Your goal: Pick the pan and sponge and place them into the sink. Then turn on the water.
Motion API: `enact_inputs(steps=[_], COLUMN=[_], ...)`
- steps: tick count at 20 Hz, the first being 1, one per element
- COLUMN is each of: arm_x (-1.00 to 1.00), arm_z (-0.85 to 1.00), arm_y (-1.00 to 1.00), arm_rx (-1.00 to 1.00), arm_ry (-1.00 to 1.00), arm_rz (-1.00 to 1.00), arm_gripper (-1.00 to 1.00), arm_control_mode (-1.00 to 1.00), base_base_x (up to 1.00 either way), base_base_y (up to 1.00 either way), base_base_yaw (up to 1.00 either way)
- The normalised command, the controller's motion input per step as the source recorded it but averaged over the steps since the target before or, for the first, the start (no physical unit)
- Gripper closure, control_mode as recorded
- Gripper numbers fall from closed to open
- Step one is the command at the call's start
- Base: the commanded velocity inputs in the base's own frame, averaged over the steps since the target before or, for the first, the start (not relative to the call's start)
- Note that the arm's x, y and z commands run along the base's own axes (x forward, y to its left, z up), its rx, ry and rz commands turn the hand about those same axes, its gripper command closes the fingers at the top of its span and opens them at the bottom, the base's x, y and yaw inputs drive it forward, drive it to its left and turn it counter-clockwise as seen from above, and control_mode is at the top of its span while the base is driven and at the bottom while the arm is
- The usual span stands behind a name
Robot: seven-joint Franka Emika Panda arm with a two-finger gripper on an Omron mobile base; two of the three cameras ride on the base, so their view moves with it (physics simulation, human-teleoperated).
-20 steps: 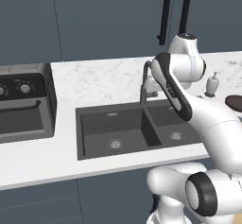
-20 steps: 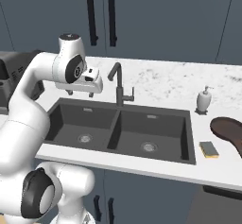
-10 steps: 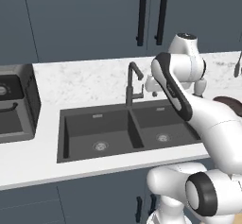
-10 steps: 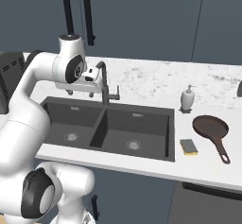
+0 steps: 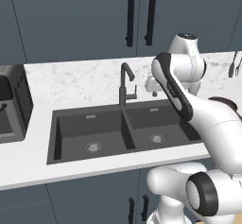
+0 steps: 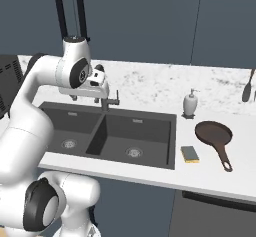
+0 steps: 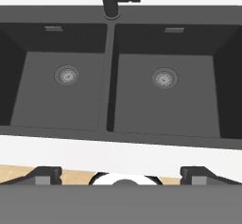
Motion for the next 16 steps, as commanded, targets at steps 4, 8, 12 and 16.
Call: enact_inputs(steps=[4,8,12,16], arm_x=[0.0,0.0,0.0,0.0], arm_z=[0.0,0.0,0.0,-0.04], arm_y=[0.0,0.0,0.0,0.0], arm_rx=[0.0,0.0,0.0,0.0], arm_ry=[0.0,0.0,0.0,0.0], arm_rz=[0.0,0.0,0.0,0.0], arm_gripper=[-1.0,-1.0,-1.0,-1.0], arm_control_mode=[1.0,1.0,1.0,-1.0], base_base_x=[0.0,0.0,0.0,0.0], base_base_y=[-0.1,0.0,-0.04,-0.02], base_base_yaw=[0.0,0.0,0.0,0.0])
